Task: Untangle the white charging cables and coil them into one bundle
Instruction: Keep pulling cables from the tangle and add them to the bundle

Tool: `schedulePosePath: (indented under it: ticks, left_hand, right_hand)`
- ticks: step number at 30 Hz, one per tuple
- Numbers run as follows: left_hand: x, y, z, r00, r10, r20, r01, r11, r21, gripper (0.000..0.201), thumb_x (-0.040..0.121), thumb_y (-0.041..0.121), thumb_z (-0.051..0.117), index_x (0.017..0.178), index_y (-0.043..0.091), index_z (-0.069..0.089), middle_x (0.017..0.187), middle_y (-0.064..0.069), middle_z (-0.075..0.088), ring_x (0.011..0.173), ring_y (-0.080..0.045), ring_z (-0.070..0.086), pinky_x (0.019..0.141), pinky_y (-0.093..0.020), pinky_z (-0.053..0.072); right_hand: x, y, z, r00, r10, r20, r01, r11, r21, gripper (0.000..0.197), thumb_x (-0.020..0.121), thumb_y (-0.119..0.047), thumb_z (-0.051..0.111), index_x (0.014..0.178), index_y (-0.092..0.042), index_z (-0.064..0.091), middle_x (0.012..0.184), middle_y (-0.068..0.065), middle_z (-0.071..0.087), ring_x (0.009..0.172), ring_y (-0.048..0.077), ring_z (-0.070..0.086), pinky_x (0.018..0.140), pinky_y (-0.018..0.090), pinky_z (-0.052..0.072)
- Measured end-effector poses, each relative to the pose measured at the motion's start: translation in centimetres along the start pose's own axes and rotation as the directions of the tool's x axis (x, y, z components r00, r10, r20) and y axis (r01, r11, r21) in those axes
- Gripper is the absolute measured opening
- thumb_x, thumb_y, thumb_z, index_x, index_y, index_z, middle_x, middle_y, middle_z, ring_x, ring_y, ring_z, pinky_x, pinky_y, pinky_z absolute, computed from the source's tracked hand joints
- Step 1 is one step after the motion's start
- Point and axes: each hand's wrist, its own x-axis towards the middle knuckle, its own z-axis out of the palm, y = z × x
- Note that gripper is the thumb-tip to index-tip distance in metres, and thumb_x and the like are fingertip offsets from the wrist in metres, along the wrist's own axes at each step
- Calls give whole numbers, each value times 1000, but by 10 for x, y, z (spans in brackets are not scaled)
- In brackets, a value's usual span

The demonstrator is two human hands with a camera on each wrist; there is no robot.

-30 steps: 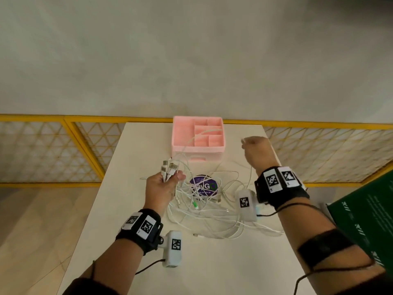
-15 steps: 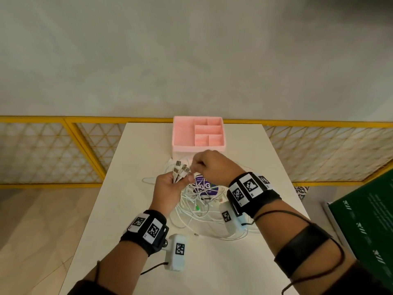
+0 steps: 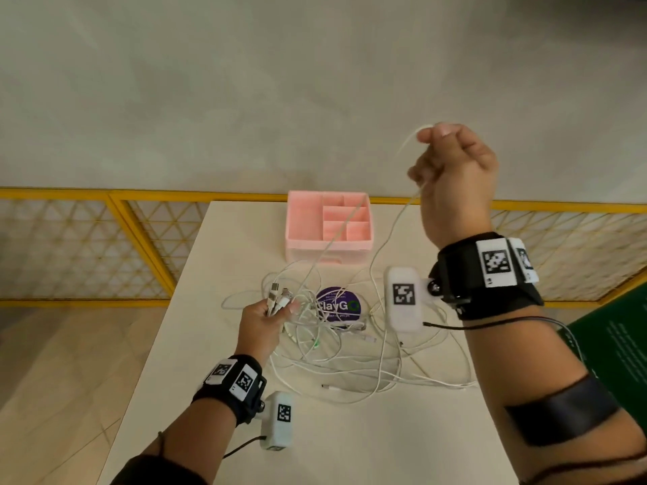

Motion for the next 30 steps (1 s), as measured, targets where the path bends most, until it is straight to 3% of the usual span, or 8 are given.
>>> schedulePosePath:
  ticks: [4,9,12,15,17,24,27,30]
  left_hand:
    - [3,3,1,1000,1,-11,-2,998,-60,14,85,14,78,92,3,75,42,18,44,36,2,33,45,-19,30]
    - [4,14,9,997,66,26,-65,997,-43,11,88,11,74,94,2,76,49,16,58,36,3,39,47,-21,30]
    - [1,23,17,990,120,73,-119,993,-19,8,86,9,76,91,2,76,48,15,59,37,4,45,45,-15,33]
    - [0,29,24,982,152,113,-146,988,-55,4,82,6,78,85,9,76,64,7,73,53,0,61,57,-17,46]
    - [-3,33,26,977,170,127,-161,984,-76,5,85,2,74,82,6,74,56,8,68,47,2,57,52,-12,42]
    - [-9,31,17,977,143,156,-136,989,-59,6,88,4,71,83,0,71,41,13,54,35,4,45,41,-8,31]
    - [-8,20,14,979,145,141,-140,989,-46,14,85,6,75,73,10,69,42,14,51,36,3,39,41,-11,29]
    - [-6,20,13,981,153,116,-148,988,-49,8,84,8,77,78,10,73,48,12,56,40,-2,40,44,-15,32]
  right_hand:
    - [17,15,-42,981,0,-195,-70,935,-349,27,92,-8,50,71,-17,65,67,0,59,53,11,43,56,27,35]
    - [-2,54,-79,967,216,-137,-203,321,-925,35,95,-6,49,127,-7,64,131,10,63,123,25,57,97,24,40]
    - [-32,71,-59,948,208,240,160,340,-927,37,98,-10,52,134,-12,59,139,6,56,129,20,51,108,25,35]
    - [-57,92,-38,720,388,576,458,358,-814,36,99,-19,54,134,-17,58,139,1,56,126,16,51,111,33,36]
    - [-68,107,-30,616,503,606,542,287,-789,35,98,-26,55,132,-16,61,132,5,60,119,23,57,105,38,42]
    - [-80,126,-20,555,407,725,815,-92,-572,21,84,-41,67,87,-21,75,99,3,57,100,30,50,85,48,44]
    - [-80,127,-17,504,564,654,747,94,-658,18,94,-28,55,84,-15,63,90,3,62,91,27,59,86,41,45]
    - [-76,120,-12,598,617,511,385,338,-859,21,98,-22,54,89,-6,64,85,3,65,78,19,58,70,30,42]
